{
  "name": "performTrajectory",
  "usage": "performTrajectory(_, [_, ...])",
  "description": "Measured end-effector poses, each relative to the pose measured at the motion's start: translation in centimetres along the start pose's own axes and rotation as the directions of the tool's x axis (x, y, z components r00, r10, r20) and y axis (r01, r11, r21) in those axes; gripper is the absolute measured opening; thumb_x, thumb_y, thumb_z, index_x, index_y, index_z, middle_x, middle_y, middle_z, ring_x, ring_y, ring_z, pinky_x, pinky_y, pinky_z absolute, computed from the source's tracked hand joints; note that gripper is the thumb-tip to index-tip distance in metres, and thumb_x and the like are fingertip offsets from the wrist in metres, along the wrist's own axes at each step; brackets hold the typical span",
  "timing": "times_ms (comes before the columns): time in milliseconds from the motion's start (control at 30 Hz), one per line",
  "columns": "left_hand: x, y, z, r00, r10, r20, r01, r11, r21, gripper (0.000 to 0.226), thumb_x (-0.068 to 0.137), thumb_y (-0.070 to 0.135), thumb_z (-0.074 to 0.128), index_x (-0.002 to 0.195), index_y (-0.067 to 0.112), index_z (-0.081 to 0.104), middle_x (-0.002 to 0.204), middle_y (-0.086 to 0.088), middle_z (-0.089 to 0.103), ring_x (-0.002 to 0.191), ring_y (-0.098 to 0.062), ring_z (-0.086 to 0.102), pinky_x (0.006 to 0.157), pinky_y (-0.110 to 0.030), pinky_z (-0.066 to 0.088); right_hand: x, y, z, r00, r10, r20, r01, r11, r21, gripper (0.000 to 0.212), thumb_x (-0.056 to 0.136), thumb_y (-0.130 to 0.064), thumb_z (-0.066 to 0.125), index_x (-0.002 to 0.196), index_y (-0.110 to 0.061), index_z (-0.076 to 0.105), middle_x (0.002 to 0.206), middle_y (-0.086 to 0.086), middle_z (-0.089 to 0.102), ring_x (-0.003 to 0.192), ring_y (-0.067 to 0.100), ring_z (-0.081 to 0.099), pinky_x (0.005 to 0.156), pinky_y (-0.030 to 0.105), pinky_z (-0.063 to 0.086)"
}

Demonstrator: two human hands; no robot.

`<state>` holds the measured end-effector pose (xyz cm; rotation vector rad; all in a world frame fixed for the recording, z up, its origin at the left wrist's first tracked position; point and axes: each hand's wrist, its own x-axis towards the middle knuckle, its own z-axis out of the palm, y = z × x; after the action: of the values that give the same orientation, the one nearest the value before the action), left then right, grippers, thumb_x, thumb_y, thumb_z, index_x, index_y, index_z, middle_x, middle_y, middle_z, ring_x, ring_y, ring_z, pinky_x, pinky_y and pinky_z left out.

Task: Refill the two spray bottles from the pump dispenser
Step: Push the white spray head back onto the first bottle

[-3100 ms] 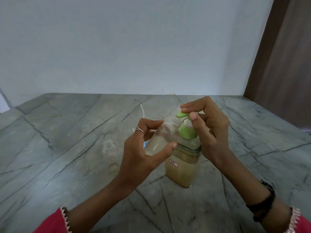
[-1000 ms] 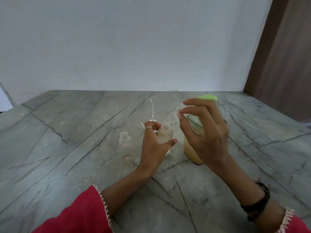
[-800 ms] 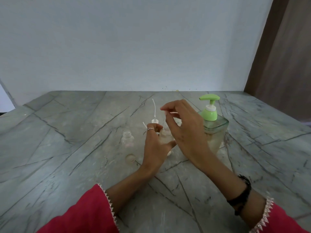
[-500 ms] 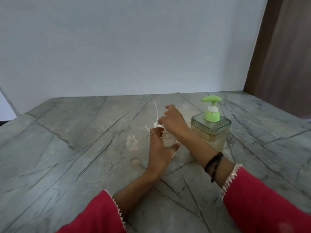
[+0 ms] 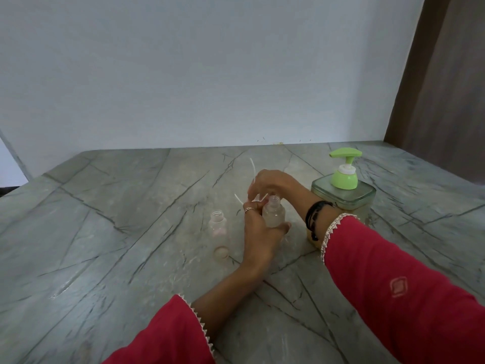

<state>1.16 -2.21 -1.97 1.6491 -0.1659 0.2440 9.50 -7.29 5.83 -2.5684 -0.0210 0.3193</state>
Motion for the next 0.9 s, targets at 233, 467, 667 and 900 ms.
performTrajectory(233, [0.2, -0.3, 0.0, 1.000, -0.015, -0.010, 0.016, 0.999, 0.037, 0.051, 0.075, 0.005, 0.075, 0.102, 0.021, 0.034, 0.092, 0.011, 0.047, 0.080, 0.002, 0.050, 0.058, -0.004, 0.041, -0.6, 0.1, 0.0, 0.960, -0.129, -0.249, 0.171, 0.973, 0.156, 0.022, 0.084, 0.005, 0.059, 0.104, 0.002, 0.067, 0.093, 0.017, 0.068, 0.087, 0.028, 0.069, 0.084, 0.035, 0.056])
performTrajectory(467, [-0.1, 0.0, 0.2, 0.997, -0.075, -0.014, 0.074, 0.996, -0.045, 0.044, 0.076, -0.004, 0.069, 0.099, 0.015, 0.038, 0.087, 0.005, 0.049, 0.075, -0.003, 0.051, 0.051, -0.005, 0.042, -5.5, 0.6, -1.6, 0.806, -0.339, -0.486, 0.377, 0.926, -0.020, 0.040, 0.096, -0.004, 0.037, 0.134, -0.005, 0.048, 0.138, 0.015, 0.049, 0.127, 0.026, 0.045, 0.102, 0.029, 0.034])
performTrajectory(667, [-0.4, 0.6, 0.4, 0.991, -0.130, -0.014, 0.129, 0.987, -0.097, 0.041, 0.075, -0.007, 0.065, 0.101, 0.013, 0.041, 0.085, 0.001, 0.052, 0.070, -0.006, 0.052, 0.051, -0.012, 0.043, -7.7, 1.6, -2.6, 0.695, -0.375, -0.613, 0.429, 0.901, -0.065, 0.034, 0.099, -0.011, 0.034, 0.119, 0.003, 0.058, 0.090, 0.017, 0.064, 0.082, 0.030, 0.056, 0.076, 0.033, 0.043])
performTrajectory(900, [-0.5, 0.7, 0.4, 0.985, -0.170, -0.024, 0.167, 0.980, -0.109, 0.039, 0.069, -0.001, 0.066, 0.099, 0.014, 0.046, 0.084, -0.002, 0.056, 0.077, -0.017, 0.056, 0.064, -0.031, 0.047, -7.5, 2.5, -2.0, 0.563, -0.397, -0.725, 0.392, 0.900, -0.189, 0.027, 0.096, -0.010, 0.043, 0.108, 0.005, 0.062, 0.094, 0.019, 0.054, 0.078, 0.035, 0.056, 0.069, 0.036, 0.042])
